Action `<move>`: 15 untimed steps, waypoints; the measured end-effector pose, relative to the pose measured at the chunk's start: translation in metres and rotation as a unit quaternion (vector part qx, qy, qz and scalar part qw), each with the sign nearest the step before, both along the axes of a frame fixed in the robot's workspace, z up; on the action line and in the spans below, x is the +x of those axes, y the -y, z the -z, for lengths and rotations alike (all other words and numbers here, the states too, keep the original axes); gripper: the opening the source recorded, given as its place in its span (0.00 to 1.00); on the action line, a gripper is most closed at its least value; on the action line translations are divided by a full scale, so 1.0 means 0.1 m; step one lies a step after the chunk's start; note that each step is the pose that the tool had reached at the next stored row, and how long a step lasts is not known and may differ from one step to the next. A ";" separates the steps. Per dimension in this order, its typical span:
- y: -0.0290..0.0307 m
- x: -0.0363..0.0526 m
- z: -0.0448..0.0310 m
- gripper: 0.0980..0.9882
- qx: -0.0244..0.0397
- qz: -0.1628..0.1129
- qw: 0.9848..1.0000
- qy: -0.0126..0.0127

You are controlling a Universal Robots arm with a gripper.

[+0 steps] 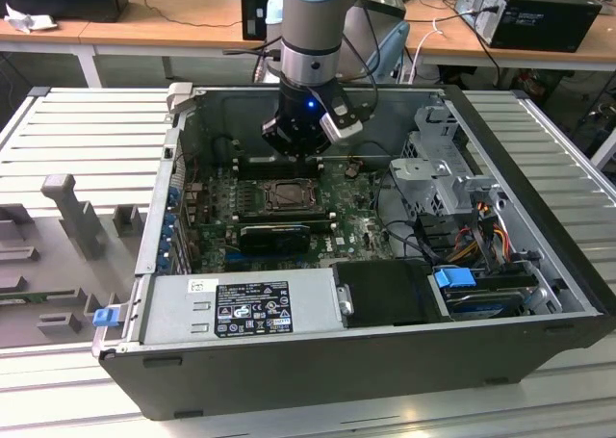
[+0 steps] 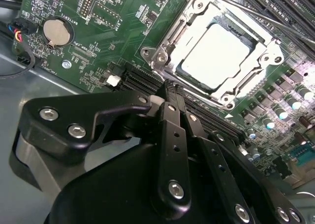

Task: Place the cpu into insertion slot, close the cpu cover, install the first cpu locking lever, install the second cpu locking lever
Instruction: 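Install the second cpu locking lever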

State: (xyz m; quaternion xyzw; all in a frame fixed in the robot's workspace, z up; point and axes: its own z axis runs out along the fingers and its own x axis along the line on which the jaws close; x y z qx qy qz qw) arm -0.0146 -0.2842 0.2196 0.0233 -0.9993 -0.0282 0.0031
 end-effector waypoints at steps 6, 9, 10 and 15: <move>0.015 0.000 0.000 0.01 0.000 0.000 1.000 0.000; 0.019 0.000 0.000 0.01 0.000 0.000 1.000 0.000; 0.021 0.000 0.000 0.01 0.000 0.000 1.000 0.000; 0.037 0.000 -0.001 0.01 0.000 0.000 1.000 0.000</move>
